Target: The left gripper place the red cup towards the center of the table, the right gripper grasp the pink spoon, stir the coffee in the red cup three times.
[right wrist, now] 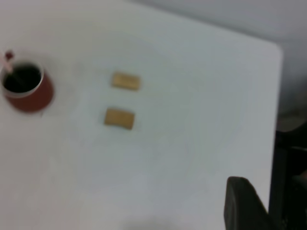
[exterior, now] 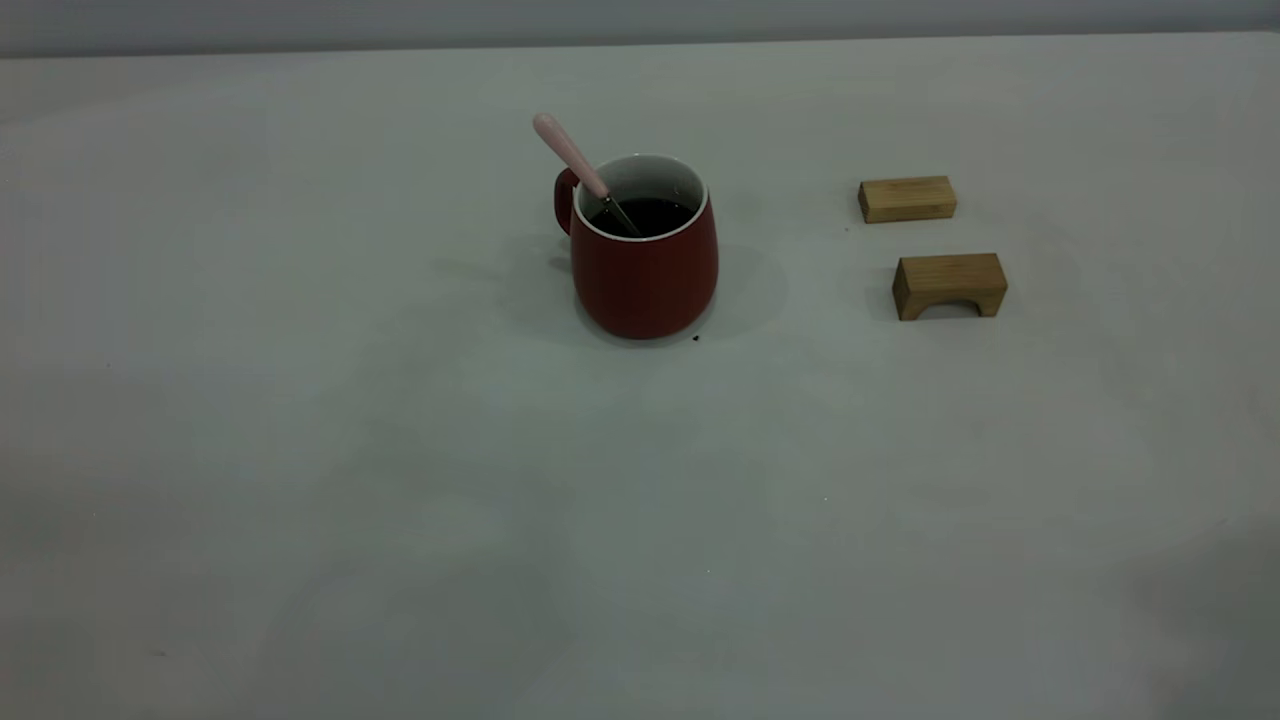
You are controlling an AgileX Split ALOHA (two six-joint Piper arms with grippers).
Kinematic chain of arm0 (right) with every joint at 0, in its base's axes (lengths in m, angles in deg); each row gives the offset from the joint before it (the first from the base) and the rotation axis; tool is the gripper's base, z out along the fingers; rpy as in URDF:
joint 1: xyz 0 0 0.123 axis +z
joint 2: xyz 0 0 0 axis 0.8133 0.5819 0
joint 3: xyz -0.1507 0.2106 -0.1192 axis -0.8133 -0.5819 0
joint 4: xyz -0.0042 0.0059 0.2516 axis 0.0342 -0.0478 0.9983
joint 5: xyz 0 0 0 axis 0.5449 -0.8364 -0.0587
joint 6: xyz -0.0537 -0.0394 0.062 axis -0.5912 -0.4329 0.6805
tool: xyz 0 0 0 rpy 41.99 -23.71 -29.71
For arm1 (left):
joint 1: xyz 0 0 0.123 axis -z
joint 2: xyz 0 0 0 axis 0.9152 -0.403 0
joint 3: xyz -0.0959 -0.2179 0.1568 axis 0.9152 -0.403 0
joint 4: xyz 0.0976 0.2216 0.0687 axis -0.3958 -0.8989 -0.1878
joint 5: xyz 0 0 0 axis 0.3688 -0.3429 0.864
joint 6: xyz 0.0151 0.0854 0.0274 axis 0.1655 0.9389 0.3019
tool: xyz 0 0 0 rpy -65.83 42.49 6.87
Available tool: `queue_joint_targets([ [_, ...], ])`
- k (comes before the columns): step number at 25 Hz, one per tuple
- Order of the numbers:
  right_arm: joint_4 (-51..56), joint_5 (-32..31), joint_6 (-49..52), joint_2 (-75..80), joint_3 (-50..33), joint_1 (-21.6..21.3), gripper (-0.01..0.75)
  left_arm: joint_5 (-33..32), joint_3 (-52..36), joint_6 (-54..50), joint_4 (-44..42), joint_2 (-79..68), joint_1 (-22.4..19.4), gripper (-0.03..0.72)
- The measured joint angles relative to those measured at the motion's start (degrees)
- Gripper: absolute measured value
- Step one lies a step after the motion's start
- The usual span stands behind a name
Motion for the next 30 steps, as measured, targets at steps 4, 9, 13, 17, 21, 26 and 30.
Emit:
queue_joint_targets([
  [4,0.15,0.0,0.56,-14.19,-7.01,-5.32,0.239,0.0,0.0,0.0,0.0,0.0,0.0,0.391],
  [9,5.0,0.0,0.75,-28.84,-17.82,-10.06,0.239,0.0,0.0,0.0,0.0,0.0,0.0,0.39],
  [13,10.1,0.36,0.82,-38.59,-28.71,-12.49,0.239,0.0,0.0,0.0,0.0,0.0,0.0,0.39],
  [17,11.87,2.71,0.76,-44.03,-37.47,-12.93,0.239,0.0,0.0,0.0,0.0,0.0,0.0,0.39],
  [21,11.46,4.68,0.76,-47.4,-43.84,-12.93,0.239,0.0,0.0,0.0,0.0,0.0,0.0,0.39],
  [26,11.81,5.8,0.7,-47.72,-45.02,-12.93,0.239,0.0,0.0,0.0,0.0,0.0,0.0,0.39],
  [30,11.81,5.81,0.7,-47.72,-45.02,-12.93,0.239,0.0,0.0,0.0,0.0,0.0,0.0,0.39],
])
